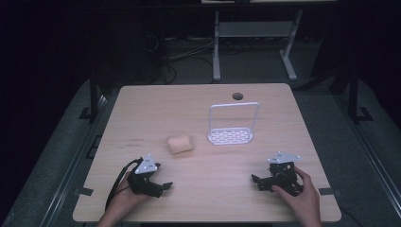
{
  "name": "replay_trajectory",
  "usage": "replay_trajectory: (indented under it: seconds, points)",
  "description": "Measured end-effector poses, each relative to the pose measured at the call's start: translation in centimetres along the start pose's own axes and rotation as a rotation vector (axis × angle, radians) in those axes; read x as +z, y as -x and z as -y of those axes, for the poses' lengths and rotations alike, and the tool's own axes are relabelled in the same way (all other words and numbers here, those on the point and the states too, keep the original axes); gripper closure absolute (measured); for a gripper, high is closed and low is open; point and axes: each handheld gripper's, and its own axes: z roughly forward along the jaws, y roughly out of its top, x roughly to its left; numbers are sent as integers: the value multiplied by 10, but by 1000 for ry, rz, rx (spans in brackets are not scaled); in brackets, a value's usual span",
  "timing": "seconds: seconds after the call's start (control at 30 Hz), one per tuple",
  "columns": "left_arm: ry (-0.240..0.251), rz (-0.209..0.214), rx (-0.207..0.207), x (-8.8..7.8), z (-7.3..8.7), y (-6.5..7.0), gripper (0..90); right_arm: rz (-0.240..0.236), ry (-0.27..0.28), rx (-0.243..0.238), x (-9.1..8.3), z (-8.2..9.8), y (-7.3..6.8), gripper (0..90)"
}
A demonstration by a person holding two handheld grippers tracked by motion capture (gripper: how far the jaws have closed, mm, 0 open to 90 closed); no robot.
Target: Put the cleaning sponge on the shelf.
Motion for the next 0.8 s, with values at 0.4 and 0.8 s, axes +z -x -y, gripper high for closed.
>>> replay_trajectory:
  seconds: [0.4,0.8]
  points:
    - [2,5,7,-1,1,-2,138,0,0,0,0,0,0,0]
    - [-14,-4,-7,-6,-1,-4,146,0,-1,0,0,0,0,0]
